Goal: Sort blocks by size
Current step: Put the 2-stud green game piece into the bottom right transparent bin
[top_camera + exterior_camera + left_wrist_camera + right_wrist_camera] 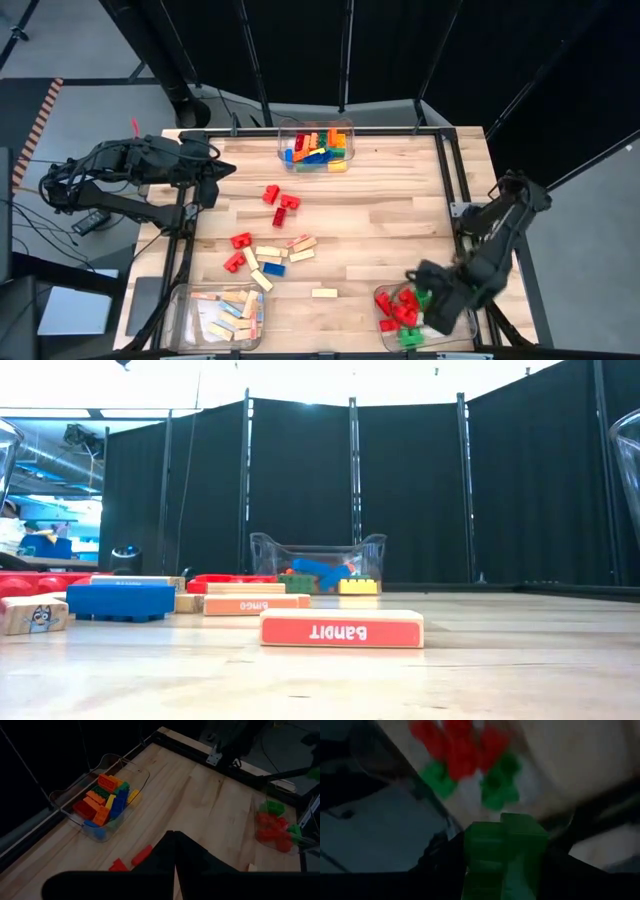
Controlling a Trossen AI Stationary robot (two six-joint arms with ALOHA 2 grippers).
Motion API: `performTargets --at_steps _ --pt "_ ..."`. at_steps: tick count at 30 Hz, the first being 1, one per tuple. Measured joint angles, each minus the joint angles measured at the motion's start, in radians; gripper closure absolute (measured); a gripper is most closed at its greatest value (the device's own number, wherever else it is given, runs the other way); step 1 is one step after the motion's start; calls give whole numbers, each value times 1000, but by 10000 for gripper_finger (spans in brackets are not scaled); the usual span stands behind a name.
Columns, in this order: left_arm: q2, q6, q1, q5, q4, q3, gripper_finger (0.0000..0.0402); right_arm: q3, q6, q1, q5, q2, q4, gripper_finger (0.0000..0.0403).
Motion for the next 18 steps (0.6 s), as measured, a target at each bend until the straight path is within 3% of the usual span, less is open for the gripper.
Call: performTargets --at_steps 6,15,18 --pt "0 0 0 0 17 0 388 -124 158 115 -39 2 176 222" --pt "0 0 0 0 27 0 388 -257 174 137 -37 3 309 222" --pt "0 -1 0 0 26 0 388 -267 165 137 -45 3 285 162"
